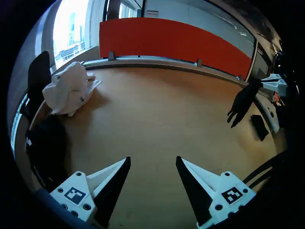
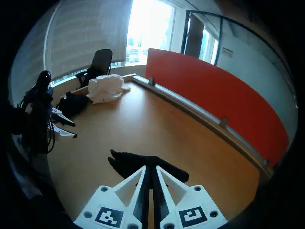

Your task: Fold towel

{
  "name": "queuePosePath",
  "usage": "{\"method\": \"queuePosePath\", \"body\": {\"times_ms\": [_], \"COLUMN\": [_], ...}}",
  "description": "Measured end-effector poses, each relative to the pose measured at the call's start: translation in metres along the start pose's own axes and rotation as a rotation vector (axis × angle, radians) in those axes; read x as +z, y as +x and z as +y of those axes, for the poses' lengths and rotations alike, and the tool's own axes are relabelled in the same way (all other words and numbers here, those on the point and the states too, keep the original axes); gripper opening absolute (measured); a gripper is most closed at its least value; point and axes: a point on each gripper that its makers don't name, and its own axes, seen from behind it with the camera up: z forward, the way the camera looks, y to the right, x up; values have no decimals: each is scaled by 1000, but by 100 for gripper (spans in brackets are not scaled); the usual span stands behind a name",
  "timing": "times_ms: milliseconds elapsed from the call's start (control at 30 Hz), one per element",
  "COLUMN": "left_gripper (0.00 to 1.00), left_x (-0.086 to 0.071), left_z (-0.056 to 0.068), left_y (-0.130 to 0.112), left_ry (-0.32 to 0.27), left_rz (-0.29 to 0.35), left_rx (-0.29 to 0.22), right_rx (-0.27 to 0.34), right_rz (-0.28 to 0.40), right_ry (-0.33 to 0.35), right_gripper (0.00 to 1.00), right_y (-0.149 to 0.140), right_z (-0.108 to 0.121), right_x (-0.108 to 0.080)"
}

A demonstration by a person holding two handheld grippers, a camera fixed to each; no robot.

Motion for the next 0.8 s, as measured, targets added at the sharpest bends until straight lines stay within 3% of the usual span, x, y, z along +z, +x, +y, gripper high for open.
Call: {"method": "queuePosePath", "body": {"times_ms": [800], "left_gripper": [88], "left_x": [3], "left_z": [4], "left_y": [1], "left_ry": [8], "left_rz": [-12], "left_rx": [5], "right_rx": [62], "right_rz": [-78], "right_ry": [-110], "right_gripper": [3], "right_y": [-56], "right_z": [101], "right_x": [-51]}}
